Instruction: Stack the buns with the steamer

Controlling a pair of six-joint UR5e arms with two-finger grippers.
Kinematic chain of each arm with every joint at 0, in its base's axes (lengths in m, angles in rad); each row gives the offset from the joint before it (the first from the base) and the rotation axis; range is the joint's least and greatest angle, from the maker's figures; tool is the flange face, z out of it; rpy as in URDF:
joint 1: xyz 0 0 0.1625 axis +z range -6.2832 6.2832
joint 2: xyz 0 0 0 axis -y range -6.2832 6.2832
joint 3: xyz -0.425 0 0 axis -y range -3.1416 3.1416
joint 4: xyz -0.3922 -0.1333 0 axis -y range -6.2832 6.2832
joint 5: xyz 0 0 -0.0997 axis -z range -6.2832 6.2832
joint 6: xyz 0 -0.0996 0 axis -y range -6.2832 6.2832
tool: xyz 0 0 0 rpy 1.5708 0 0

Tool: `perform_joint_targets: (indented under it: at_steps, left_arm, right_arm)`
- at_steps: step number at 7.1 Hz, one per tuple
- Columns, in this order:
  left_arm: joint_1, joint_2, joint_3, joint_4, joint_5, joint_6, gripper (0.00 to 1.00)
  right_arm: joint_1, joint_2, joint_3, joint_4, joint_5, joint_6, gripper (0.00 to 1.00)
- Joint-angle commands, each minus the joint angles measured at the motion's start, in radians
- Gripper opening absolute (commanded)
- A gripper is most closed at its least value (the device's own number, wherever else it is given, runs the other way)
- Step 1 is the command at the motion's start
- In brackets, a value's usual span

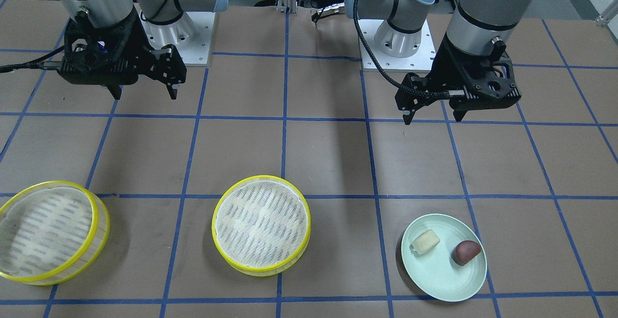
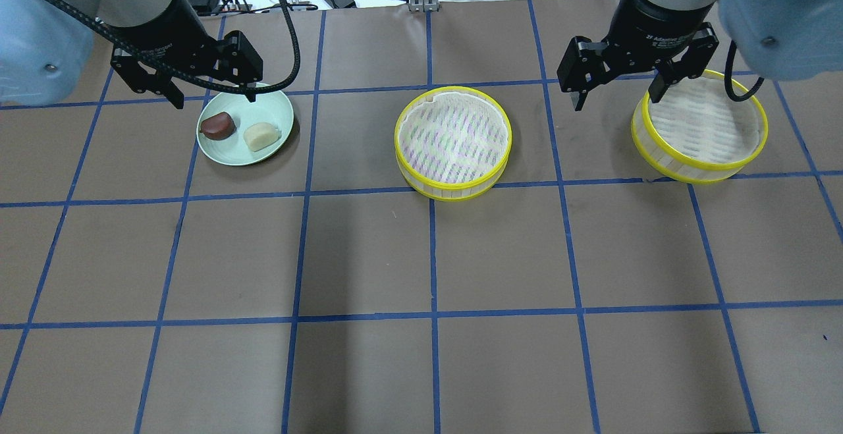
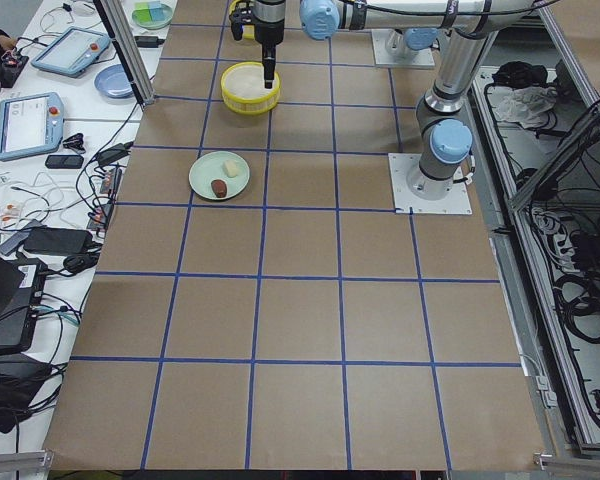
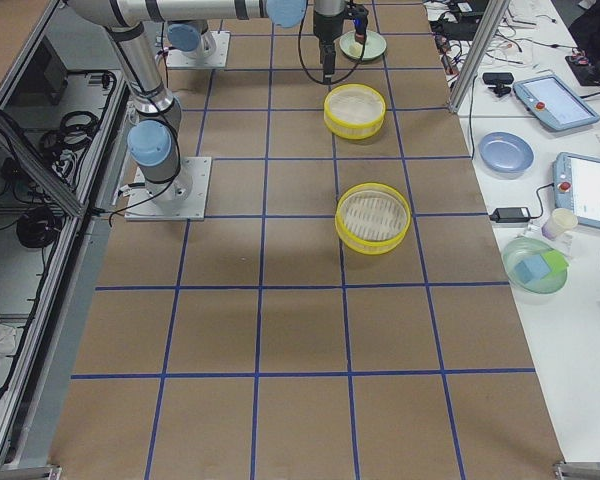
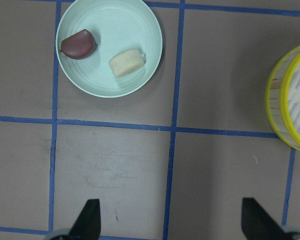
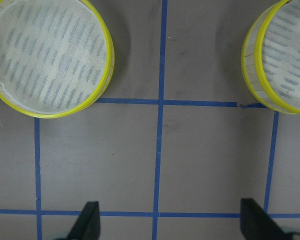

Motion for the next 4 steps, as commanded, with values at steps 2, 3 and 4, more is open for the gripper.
perform_joint_targets:
  at_steps: [2, 3, 4]
  left_arm:
    - [0.000, 0.001, -0.001, -0.002, 0.004, 0.002, 1.00]
    - [0.006, 0.001, -0.003, -0.002, 0.004, 0.002, 1.00]
    - [0.009, -0.001, -0.003, -0.010, 0.007, 0.005, 1.00]
  right_arm:
    - [-0.003, 0.002, 0.001, -0.005, -0.039, -0.007, 1.00]
    - [-0.003, 0.004, -0.001, -0.007, -0.039, -0.007, 1.00]
    - [-0.003, 0.004, -0.001, -0.011, -0.034, -0.007, 1.00]
